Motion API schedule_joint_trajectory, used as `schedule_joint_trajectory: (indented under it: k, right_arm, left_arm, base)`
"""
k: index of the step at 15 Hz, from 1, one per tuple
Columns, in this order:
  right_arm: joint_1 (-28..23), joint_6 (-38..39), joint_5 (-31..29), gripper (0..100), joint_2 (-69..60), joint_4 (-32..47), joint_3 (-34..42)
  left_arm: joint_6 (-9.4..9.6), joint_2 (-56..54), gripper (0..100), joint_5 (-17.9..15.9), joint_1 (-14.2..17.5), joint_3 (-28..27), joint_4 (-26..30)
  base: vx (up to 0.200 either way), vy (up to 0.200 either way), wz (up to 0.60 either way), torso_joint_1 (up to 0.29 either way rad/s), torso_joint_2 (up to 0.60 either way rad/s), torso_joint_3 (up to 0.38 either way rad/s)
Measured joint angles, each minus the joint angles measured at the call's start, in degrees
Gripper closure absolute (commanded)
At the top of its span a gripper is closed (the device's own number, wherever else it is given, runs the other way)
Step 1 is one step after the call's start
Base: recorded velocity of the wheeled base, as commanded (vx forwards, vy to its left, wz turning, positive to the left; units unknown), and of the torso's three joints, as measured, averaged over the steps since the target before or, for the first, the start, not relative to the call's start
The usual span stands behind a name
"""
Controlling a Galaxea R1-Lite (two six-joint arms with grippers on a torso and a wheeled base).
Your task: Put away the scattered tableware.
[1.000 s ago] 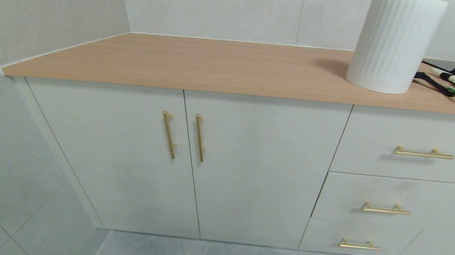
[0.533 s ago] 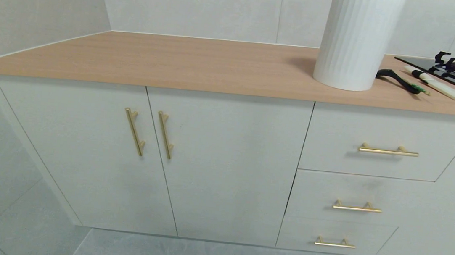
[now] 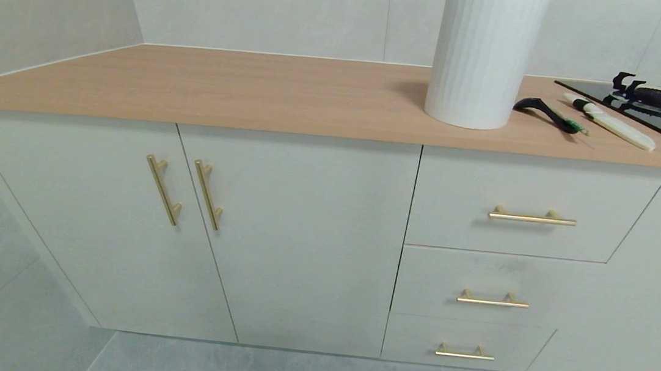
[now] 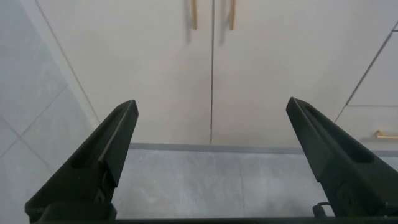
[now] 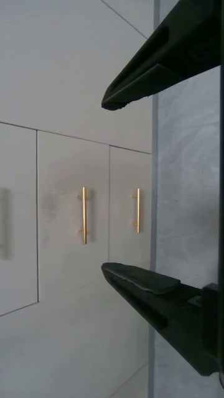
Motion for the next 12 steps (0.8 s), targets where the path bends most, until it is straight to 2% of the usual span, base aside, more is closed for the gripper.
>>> schedule_joint_trajectory:
  k: [2,6,12]
  right_arm:
    - [0.0,0.0,0.0,0,0.0,0.0,0.0]
    - [0.0,0.0,0.0,0,0.0,0.0,0.0]
    - [0.0,0.0,0.0,0,0.0,0.0,0.0]
  left_arm:
    - [-0.02,0.0,0,0.0,0.0,0.0,0.0]
    - [0.01,0.0,0,0.0,0.0,0.0,0.0]
    - [-0.33,0.0,0,0.0,0.0,0.0,0.0]
  base:
    - [0.000,0.000,0.00,0.000,0.00,0.000]
    - [0.200,0.000,0.00,-0.006,0.00,0.002]
    - [0.000,0.000,0.00,0.000,0.00,0.000]
